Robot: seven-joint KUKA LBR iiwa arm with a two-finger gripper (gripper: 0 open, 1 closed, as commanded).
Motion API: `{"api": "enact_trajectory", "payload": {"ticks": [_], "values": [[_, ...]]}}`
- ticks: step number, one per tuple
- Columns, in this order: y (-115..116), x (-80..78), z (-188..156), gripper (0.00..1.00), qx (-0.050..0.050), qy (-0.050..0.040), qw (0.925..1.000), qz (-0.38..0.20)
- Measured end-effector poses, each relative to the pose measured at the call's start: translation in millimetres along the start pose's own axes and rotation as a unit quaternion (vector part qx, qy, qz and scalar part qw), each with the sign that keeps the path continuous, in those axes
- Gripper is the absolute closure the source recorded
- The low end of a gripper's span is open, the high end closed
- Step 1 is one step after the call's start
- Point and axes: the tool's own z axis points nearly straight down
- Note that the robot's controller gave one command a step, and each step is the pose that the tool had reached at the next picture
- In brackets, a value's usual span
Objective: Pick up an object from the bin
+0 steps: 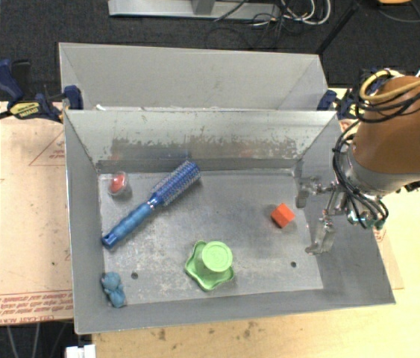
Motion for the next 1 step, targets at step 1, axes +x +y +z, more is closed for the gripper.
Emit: {"api": "enact_trajectory", "payload": {"ticks": [1], "values": [[51.2,1.9,87.3,0.00,-0.001,-0.0009,0.9772,-0.212]]}}
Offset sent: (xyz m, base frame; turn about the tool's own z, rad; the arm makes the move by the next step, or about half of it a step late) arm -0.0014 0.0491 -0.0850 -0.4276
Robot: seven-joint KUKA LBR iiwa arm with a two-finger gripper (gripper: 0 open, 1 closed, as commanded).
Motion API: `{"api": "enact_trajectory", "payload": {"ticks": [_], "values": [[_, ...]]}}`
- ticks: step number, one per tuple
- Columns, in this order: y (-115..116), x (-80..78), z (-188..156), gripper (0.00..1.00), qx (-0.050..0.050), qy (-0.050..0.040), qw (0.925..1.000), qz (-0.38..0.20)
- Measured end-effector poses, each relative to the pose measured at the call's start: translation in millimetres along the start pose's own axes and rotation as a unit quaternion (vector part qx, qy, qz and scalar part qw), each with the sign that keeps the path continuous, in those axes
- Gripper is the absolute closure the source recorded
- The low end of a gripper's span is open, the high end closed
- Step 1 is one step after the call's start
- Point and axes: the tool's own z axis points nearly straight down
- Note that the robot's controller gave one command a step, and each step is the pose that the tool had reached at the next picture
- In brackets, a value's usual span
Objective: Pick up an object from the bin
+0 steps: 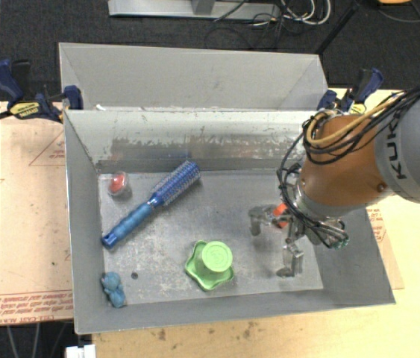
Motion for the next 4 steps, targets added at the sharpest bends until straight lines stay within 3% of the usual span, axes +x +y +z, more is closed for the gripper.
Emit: {"api": "enact_trajectory", "payload": {"ticks": [1,2,3,4], "values": [[-113,17.2,-35,0.00,0.006,-0.0035,0.9978,-0.066],[-67,-73.3,10,0.00,0.000,-0.0050,0.9992,-0.039],[-115,-92.6,10,0.00,0.004,-0.0045,0.9984,-0.056],[-88,-33.1,28,0.00,0.001,-0.0015,0.9335,-0.358]]}}
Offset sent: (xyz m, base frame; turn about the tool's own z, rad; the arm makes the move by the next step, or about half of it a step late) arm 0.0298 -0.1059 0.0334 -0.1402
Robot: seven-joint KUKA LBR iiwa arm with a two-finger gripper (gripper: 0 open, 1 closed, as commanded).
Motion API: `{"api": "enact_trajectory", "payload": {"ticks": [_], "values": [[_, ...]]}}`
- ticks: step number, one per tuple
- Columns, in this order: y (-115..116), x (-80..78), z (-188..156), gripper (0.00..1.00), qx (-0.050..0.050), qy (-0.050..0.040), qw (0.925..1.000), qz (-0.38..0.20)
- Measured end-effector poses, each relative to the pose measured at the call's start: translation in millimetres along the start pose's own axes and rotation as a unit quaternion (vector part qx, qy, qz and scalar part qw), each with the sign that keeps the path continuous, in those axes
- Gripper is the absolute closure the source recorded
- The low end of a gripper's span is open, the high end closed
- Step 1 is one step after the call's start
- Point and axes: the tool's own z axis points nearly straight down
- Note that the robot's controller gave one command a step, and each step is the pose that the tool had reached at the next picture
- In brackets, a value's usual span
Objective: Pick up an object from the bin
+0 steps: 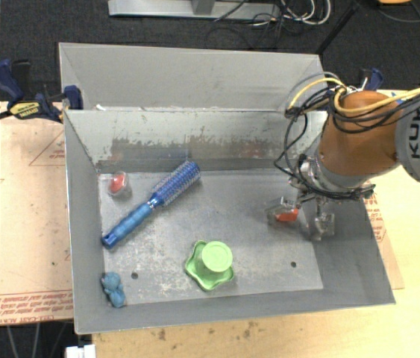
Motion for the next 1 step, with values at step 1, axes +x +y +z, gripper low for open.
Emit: {"api": "enact_trajectory", "payload": {"ticks": [1], "values": [[-46.5,13.9,-7.8,0.00,-0.005,-0.0073,0.9989,0.046]]}}
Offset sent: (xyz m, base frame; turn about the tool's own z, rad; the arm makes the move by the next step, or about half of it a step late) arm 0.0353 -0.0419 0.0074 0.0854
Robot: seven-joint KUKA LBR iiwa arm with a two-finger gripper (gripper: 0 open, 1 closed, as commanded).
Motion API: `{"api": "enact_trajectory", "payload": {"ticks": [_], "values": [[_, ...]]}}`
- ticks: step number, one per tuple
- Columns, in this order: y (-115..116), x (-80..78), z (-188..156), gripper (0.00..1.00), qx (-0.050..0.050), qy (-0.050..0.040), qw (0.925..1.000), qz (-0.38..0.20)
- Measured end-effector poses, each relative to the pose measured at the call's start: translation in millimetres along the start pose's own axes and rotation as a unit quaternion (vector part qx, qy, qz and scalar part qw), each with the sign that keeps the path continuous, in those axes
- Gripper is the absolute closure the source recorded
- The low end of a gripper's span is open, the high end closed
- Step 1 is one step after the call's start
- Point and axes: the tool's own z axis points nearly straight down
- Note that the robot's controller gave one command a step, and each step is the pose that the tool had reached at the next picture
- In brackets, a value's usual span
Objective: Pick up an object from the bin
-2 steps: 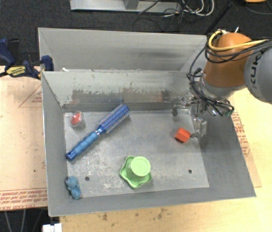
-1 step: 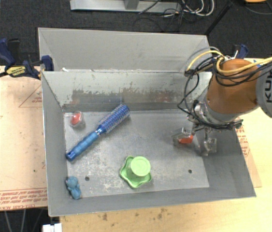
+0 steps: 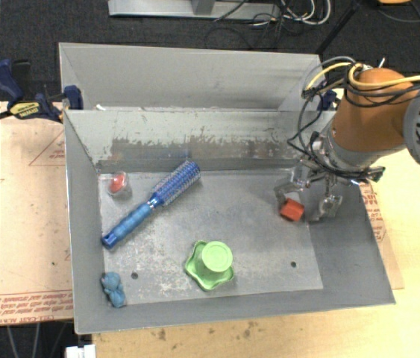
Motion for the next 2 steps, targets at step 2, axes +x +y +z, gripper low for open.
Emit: {"api": "enact_trajectory", "payload": {"ticks": [2], "values": [[2,-42.1,-5,0.00,0.008,0.0053,0.9934,0.114]]}}
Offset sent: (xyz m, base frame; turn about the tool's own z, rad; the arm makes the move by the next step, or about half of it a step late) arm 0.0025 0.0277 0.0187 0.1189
